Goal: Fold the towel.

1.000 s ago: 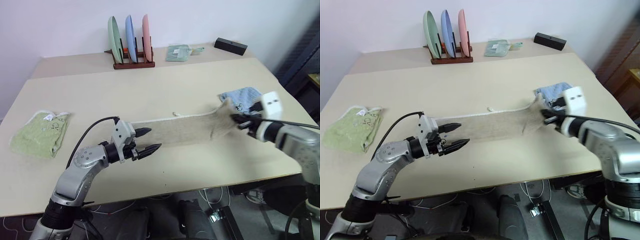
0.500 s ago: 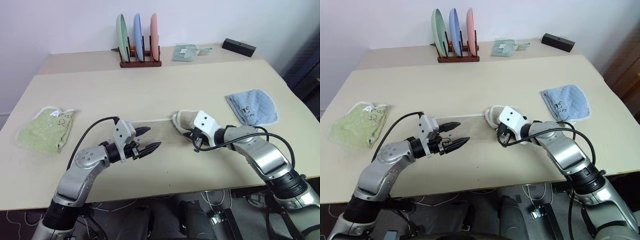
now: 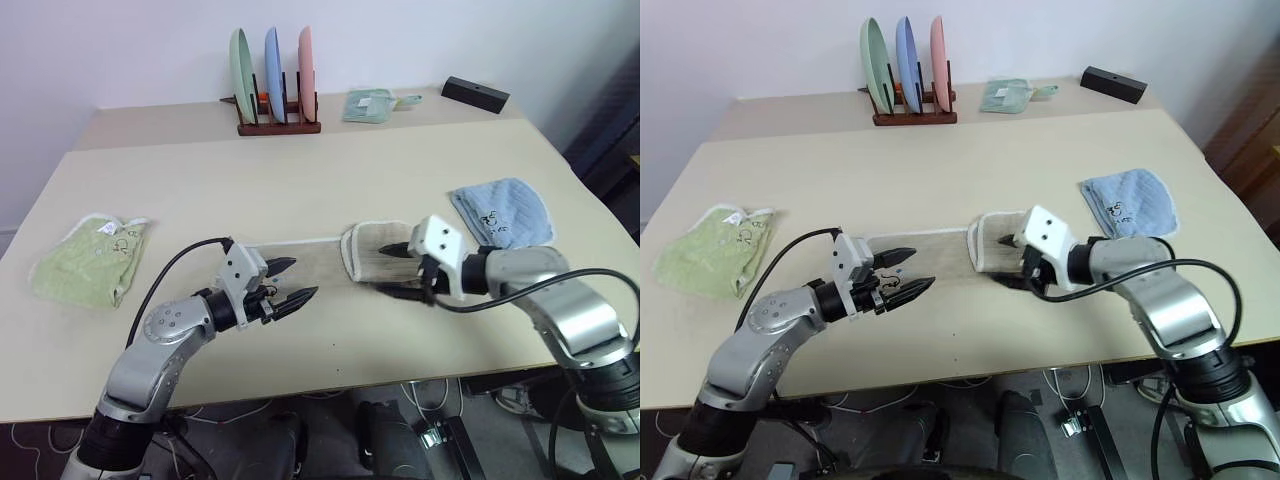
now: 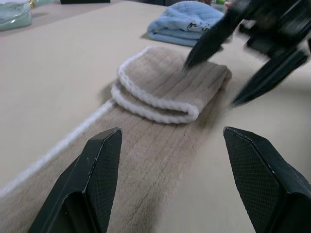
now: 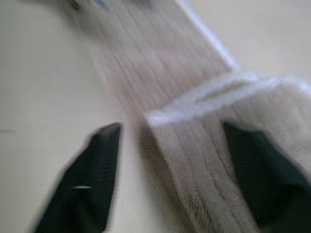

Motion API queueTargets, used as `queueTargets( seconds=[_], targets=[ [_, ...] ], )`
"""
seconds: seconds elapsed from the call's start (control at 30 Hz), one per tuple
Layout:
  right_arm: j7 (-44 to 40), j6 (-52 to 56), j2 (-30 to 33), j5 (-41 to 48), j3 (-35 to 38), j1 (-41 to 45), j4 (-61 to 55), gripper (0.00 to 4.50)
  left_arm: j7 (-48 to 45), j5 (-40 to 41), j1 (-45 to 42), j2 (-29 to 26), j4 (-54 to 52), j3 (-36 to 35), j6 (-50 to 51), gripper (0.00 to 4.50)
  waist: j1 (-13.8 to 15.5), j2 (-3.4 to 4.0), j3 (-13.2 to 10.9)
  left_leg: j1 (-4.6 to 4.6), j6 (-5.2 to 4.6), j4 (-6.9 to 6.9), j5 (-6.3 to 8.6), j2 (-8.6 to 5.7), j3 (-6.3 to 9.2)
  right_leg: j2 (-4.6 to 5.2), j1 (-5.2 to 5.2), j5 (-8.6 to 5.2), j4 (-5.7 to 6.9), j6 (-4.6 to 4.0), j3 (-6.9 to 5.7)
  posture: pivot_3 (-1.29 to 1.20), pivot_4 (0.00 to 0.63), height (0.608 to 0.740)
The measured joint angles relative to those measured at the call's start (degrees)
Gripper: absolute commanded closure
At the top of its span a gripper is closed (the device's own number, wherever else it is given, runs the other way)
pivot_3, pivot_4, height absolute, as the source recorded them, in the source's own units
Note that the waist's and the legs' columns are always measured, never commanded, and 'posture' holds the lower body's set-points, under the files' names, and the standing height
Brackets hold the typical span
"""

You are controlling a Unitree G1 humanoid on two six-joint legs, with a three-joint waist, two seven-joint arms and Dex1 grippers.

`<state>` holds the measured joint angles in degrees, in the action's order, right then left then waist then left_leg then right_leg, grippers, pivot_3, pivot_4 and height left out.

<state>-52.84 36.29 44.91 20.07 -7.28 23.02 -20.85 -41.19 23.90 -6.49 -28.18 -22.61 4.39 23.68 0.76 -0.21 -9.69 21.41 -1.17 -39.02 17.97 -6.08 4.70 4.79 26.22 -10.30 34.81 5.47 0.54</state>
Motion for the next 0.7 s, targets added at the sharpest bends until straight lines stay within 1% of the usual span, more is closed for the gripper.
queueTargets(
  seconds=[0.03, 0.07, 0.1, 0.13, 0.2, 0.23, 0.33, 0.43, 0.57, 0.7],
  targets=[
    [0.0, 0.0, 0.0, 0.1, 0.3, 0.0, 0.1, 2.12, 0.1, 0.1, 0.1, 0.0, -0.1, -0.1, 0.0, 1.08, 0.0, 0.00, 0.0, -0.01, 0.00, 0.00, 0.00, 0.00, 0.00, 0.00, -0.01, 0.00, 0.00, 0.00, 0.00, 0.00, 0.150, 0.740],
    [0.1, 0.0, -0.1, 1.2, 3.1, 0.3, 0.7, 2.43, 0.4, 0.5, 0.6, 0.1, -0.2, -0.7, 0.6, 1.08, 0.0, -0.01, 0.0, -0.03, 0.00, 0.00, 0.00, 0.02, 0.00, 0.01, -0.02, 0.00, 0.01, 0.00, 0.00, 0.00, 0.150, 0.740],
    [1.6, 0.4, -1.8, 1.5, 3.9, 1.5, 2.7, 2.65, 0.9, 0.5, 1.3, 0.0, -0.6, -1.3, 1.0, 1.08, -0.1, -0.04, 0.0, -0.06, 0.01, 0.02, 0.00, 0.06, 0.00, 0.01, -0.02, 0.01, 0.02, -0.01, 0.01, 0.00, 0.150, 0.740],
    [5.4, 0.5, -6.1, 1.1, 5.0, 4.1, 7.6, 3.09, 1.8, 0.6, 2.0, 0.3, -1.4, -1.4, 1.8, 1.08, -0.4, -0.08, 0.0, -0.07, 0.07, 0.01, 0.03, 0.08, -0.03, -0.02, -0.01, 0.02, 0.04, -0.02, 0.07, 0.00, 0.150, 0.740],
    [9.4, -1.2, -9.7, -1.2, 4.7, 6.0, 13.8, 4.08, 3.0, 1.4, 4.2, 0.7, -3.4, -1.7, 2.8, 1.08, -0.1, -0.08, 0.0, -0.04, 0.37, 0.05, -0.10, 0.09, -0.02, -0.03, 0.08, 0.01, 0.07, -0.03, 0.07, 0.00, 0.150, 0.740],
    [10.4, -3.6, -11.6, -2.6, 4.0, 6.3, 16.8, 4.43, 3.6, 1.6, 5.6, 0.8, -4.1, -1.9, 3.4, 1.08, -0.1, -0.09, 0.0, -0.05, 0.41, 0.05, -0.10, 0.10, -0.02, -0.05, 0.08, 0.00, 0.06, -0.03, 0.07, 0.00, 0.150, 0.740],
    [11.7, -10.8, -15.3, -6.7, 0.7, 5.8, 24.7, 4.43, 5.2, 1.8, 9.1, 0.9, -5.9, -2.1, 4.8, 1.08, 0.0, -0.08, 0.0, -0.01, 0.41, 0.02, -0.09, 0.06, -0.03, -0.04, 0.06, 0.00, 0.03, -0.03, 0.08, 0.00, 0.150, 0.740],
    [10.9, -15.4, -16.0, -9.5, -1.6, 4.2, 29.3, 4.43, 6.5, 1.9, 12.5, 0.8, -8.3, -3.7, 5.5, 1.08, -0.1, -0.08, 0.0, -0.03, 0.40, 0.01, -0.09, 0.03, -0.03, -0.06, 0.04, 0.01, 0.03, -0.03, 0.08, 0.00, 0.150, 0.740],
    [10.8, -20.7, -16.5, -12.7, -3.4, 3.7, 31.7, 4.43, 7.9, 2.8, 16.5, 0.6, -10.2, -6.2, 6.1, 1.08, -0.2, -0.08, 0.0, -0.07, 0.38, 0.02, -0.06, 0.10, -0.03, -0.09, 0.04, 0.00, 0.06, -0.03, 0.09, 0.00, 0.150, 0.740],
    [11.3, -23.7, -16.8, -14.4, -3.3, 3.6, 32.7, 4.43, 9.3, 3.6, 19.8, 0.7, -11.7, -8.6, 6.6, 1.08, -0.1, -0.08, 0.0, -0.09, 0.37, 0.02, -0.06, 0.10, -0.03, -0.10, 0.01, 0.00, 0.06, -0.04, 0.09, 0.00, 0.150, 0.740]
  ],
)
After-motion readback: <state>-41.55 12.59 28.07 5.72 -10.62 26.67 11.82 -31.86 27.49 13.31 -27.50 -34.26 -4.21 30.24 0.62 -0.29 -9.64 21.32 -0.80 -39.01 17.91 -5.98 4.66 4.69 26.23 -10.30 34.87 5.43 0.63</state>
